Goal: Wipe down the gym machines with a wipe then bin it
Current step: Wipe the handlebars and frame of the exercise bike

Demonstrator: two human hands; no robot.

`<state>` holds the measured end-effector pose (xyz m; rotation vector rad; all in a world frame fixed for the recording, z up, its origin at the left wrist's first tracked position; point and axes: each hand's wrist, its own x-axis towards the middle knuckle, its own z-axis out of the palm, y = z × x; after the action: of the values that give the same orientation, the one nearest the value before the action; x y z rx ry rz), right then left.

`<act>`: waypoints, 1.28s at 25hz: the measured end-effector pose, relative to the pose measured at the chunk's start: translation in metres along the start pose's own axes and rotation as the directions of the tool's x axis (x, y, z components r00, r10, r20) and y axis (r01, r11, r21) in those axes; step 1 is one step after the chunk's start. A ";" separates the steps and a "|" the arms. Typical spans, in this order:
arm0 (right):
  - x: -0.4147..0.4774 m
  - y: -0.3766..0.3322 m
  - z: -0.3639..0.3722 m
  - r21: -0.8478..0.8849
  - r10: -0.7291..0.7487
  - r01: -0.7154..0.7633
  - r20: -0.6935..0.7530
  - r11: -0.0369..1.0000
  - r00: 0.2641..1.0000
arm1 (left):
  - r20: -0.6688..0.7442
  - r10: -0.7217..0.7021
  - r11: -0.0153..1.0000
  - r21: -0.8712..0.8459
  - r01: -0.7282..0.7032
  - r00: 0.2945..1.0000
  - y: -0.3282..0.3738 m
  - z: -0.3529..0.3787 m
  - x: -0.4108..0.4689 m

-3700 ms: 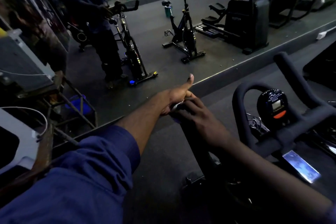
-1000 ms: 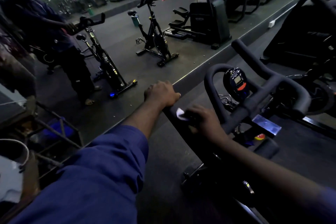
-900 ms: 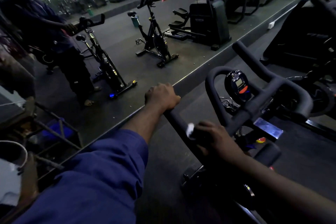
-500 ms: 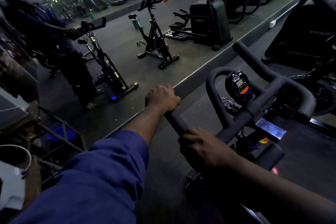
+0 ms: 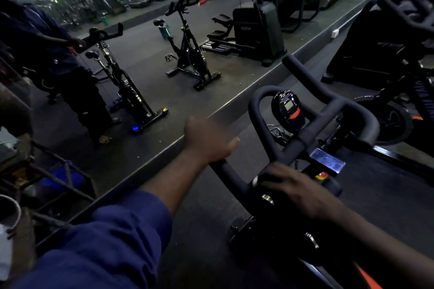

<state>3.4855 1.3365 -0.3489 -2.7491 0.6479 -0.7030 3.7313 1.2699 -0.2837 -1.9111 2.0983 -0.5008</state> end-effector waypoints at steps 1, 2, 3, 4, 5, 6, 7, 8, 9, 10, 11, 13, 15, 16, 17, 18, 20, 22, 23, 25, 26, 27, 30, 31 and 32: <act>-0.003 0.012 -0.003 0.009 0.175 -0.176 -0.141 0.984 0.974 | 0.008 0.062 0.997 0.036 -0.063 0.998 0.010 0.001 -0.005; -0.002 0.020 -0.003 0.067 0.391 -0.389 -0.286 0.919 0.875 | 0.022 0.098 0.995 0.032 -0.099 0.995 0.017 0.002 -0.007; 0.000 0.021 0.003 0.087 0.528 -0.536 -0.367 0.839 0.766 | 0.037 0.117 0.993 0.022 -0.118 0.992 0.021 0.003 -0.009; 0.004 0.013 0.013 0.070 0.542 -0.560 -0.373 0.826 0.753 | 0.050 0.133 0.991 0.024 -0.134 0.990 0.021 0.001 -0.009; 0.006 -0.005 0.024 0.038 0.476 -0.491 -0.315 0.871 0.821 | 0.061 0.149 0.988 0.037 -0.151 0.987 0.021 -0.001 -0.008; 0.005 -0.026 0.033 0.007 0.355 -0.360 -0.194 0.933 0.915 | 0.073 0.165 0.985 0.049 -0.168 0.984 0.019 -0.003 -0.008; 0.003 -0.042 0.031 -0.010 0.220 -0.222 -0.081 0.975 0.972 | 0.083 0.177 0.982 0.055 -0.182 0.981 0.019 -0.004 -0.007; 0.002 -0.043 0.024 -0.012 0.149 -0.149 -0.021 0.989 0.989 | 0.088 0.184 0.981 0.047 -0.188 0.979 0.018 -0.005 -0.006; 0.004 -0.036 0.014 -0.014 0.187 -0.188 -0.039 0.982 0.982 | 0.087 0.184 0.982 0.033 -0.188 0.979 0.019 -0.005 -0.006; 0.004 -0.019 0.008 0.019 0.326 -0.327 -0.160 0.945 0.932 | 0.082 0.189 0.981 0.016 -0.191 0.978 0.020 -0.004 -0.005; 0.006 -0.004 -0.001 0.058 0.478 -0.486 -0.315 0.872 0.820 | 0.073 0.203 0.979 0.000 -0.203 0.976 0.020 -0.002 -0.005; 0.004 -0.004 -0.001 0.058 0.608 -0.644 -0.401 0.763 0.685 | 0.019 0.263 0.965 -0.007 -0.263 0.965 0.020 0.002 -0.007; 0.004 -0.043 0.018 -0.100 0.452 -0.486 -0.245 0.868 0.858 | -0.041 0.360 0.933 0.003 -0.360 0.932 0.021 0.007 -0.011; 0.002 -0.058 0.021 -0.122 0.368 -0.384 -0.136 0.915 0.920 | -0.043 0.414 0.910 0.004 -0.414 0.909 0.023 0.008 -0.012; 0.003 -0.060 0.014 -0.076 0.368 -0.378 -0.120 0.923 0.922 | -0.036 0.465 0.885 0.008 -0.465 0.885 0.023 0.009 -0.012; 0.007 -0.049 0.004 0.007 0.471 -0.478 -0.188 0.878 0.862 | -0.031 0.508 0.861 0.014 -0.508 0.861 0.023 0.010 -0.012; 0.015 -0.015 -0.017 0.119 0.685 -0.728 -0.466 0.675 0.559 | -0.035 0.575 0.818 0.022 -0.574 0.818 0.022 0.008 -0.011; 0.018 -0.005 -0.010 0.081 0.743 -0.850 -0.534 0.520 0.403 | -0.027 0.632 0.775 0.003 -0.632 0.774 0.021 0.007 -0.011; 0.021 -0.015 0.002 0.024 0.755 -0.865 -0.500 0.502 0.424 | -0.038 0.658 0.752 -0.017 -0.659 0.752 0.021 0.008 -0.010; 0.019 -0.041 0.021 -0.098 0.696 -0.777 -0.386 0.622 0.606 | -0.085 0.688 0.720 -0.049 -0.692 0.721 0.020 0.010 -0.010; 0.018 -0.045 0.020 -0.105 0.677 -0.743 -0.344 0.661 0.650 | -0.107 0.697 0.708 -0.057 -0.704 0.709 0.019 0.012 -0.008; 0.021 -0.045 0.012 -0.082 0.709 -0.779 -0.366 0.622 0.604 | -0.131 0.706 0.695 -0.061 -0.717 0.696 0.018 0.015 -0.007; 0.034 -0.042 0.016 0.060 0.798 -0.934 -0.541 0.353 0.266 | -0.203 0.712 0.672 -0.080 -0.737 0.672 0.019 0.024 -0.005; 0.037 -0.054 0.032 0.021 0.772 -0.922 -0.554 0.388 0.312 | -0.221 0.708 0.668 -0.097 -0.738 0.670 0.018 0.026 -0.005; 0.036 -0.071 0.048 -0.023 0.749 -0.876 -0.508 0.482 0.425 | -0.237 0.699 0.665 -0.131 -0.735 0.675 0.017 0.025 -0.005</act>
<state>3.5630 1.3871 -0.3532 -1.9612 2.1649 -0.9836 3.7263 1.2746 -0.3138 -0.9486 2.8703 -0.2496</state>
